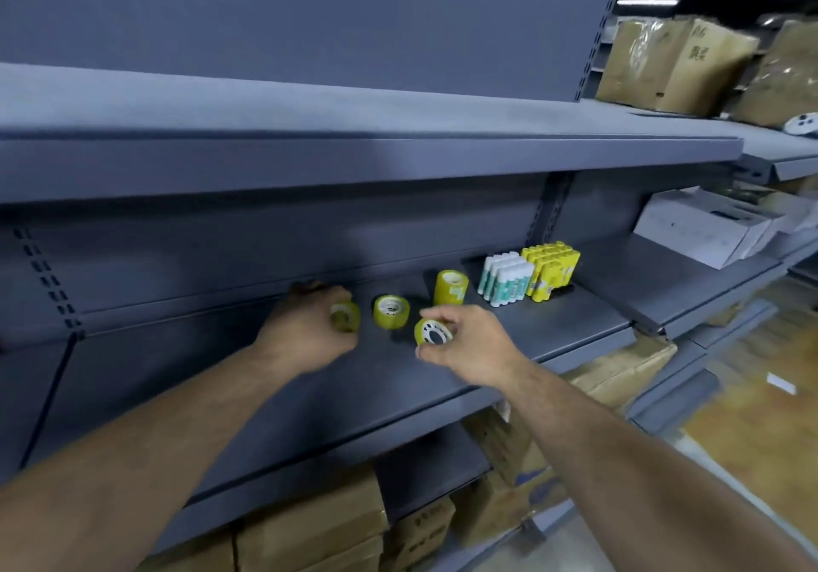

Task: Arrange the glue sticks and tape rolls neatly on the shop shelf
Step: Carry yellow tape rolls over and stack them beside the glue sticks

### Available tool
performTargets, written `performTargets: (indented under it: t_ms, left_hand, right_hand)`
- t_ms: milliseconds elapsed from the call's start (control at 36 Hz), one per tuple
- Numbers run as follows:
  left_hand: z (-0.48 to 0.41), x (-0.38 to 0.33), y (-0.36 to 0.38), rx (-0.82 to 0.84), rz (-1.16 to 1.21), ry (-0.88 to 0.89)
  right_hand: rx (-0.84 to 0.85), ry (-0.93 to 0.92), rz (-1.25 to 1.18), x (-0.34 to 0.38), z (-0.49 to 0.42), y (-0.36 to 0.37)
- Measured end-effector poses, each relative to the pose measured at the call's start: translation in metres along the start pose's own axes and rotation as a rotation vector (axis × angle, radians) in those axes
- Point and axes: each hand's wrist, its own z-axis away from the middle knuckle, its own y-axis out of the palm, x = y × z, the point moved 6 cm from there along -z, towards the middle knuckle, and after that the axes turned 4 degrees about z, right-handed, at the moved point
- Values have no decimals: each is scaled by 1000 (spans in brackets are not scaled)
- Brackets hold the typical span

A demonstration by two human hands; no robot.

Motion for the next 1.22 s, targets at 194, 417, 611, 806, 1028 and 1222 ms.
performTargets:
  t_ms: [194, 417, 611, 806, 1028, 1222]
  left_hand:
    - [-41, 5, 10, 15, -7, -40]
    - [-42, 20, 5, -16, -5, -190]
    - [-25, 33, 3, -114, -36, -369]
    - [-15, 23, 3, -144, -107, -439]
    - [-16, 15, -7, -135, -165, -437]
    - [-17, 34, 3, -86, -120, -426]
  right_hand:
    - [47, -27, 75, -4, -53, -2]
    - [170, -167, 280, -3, -117, 15]
    - [240, -316, 354, -9, -158, 41]
    - [276, -428, 329, -2, -170, 50]
    - [358, -446, 340, 4, -176, 60]
    - [388, -431, 393, 5, -178, 64]
